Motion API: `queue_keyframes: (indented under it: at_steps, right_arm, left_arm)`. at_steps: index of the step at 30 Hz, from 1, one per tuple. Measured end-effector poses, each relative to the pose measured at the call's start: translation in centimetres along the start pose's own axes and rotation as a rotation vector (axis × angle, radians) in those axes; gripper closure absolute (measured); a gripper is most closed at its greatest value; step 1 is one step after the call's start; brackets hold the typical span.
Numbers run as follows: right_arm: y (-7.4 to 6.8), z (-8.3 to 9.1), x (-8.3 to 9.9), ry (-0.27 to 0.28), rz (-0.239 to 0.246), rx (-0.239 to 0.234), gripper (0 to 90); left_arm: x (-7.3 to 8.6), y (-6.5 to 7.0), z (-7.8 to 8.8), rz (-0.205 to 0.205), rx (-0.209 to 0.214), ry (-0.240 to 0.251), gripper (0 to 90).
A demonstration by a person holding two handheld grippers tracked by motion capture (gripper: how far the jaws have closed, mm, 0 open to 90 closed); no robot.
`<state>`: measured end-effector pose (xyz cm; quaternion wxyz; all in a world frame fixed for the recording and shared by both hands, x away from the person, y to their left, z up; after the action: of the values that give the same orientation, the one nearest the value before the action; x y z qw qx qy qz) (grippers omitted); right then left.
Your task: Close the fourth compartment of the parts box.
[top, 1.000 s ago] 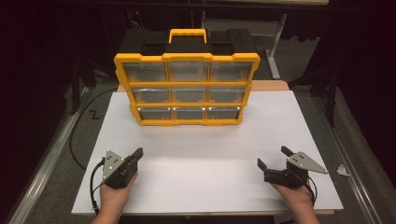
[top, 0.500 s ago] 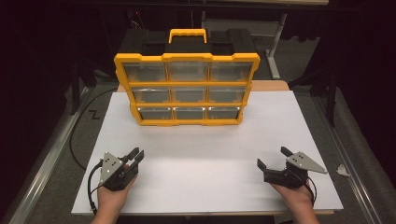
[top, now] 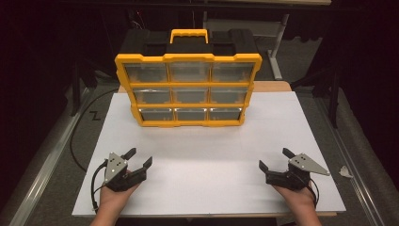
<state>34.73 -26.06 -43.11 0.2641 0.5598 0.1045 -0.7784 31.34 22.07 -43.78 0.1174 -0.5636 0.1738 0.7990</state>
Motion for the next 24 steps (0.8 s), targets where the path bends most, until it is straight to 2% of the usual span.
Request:
queue_keyframes:
  at_steps: [1,4,5,8,10,14,24]
  right_arm:
    - [-0.03,0.01,-0.04,0.002,0.002,0.0,0.8]
    - [-0.07,0.0,-0.06,0.003,0.004,0.0,0.8]
    - [-0.08,-0.01,-0.07,0.003,0.004,-0.001,0.8]
    - [-0.08,-0.01,-0.07,0.004,0.003,-0.001,0.8]
    - [-0.07,0.02,-0.09,0.006,0.003,-0.001,0.8]
    - [-0.01,0.04,-0.09,0.011,0.005,0.0,0.8]
    - [-0.08,-0.09,-0.1,0.009,0.005,-0.002,0.8]
  left_arm:
    - [-0.1,-0.02,-0.03,0.008,-0.005,-0.002,20.5]
    - [-0.26,-0.01,-0.06,0.008,-0.009,-0.005,15.5]
    - [-0.3,0.02,-0.08,0.012,0.003,-0.002,14.0]
    - [-0.4,-0.08,-0.2,0.016,0.015,-0.013,0.4]
    - [-0.42,-0.15,-0.21,0.014,-0.001,-0.005,0.1]
    - [-0.46,-0.2,-0.08,0.011,-0.007,0.007,0.1]
    - [-0.28,-0.37,-0.1,0.008,-0.006,-0.011,0.1]
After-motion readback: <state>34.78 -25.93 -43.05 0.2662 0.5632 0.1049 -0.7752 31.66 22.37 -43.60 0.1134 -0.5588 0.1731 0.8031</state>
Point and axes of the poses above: each handheld gripper's, and its own axes: z roughly backward along the jaws, x roughly out of its underside, y roughly to its right, the point moved 3 cm from there along -z, roughly forward along the jaws, and after that the axes turned 8 degrees about z, right-handed, at the moved point
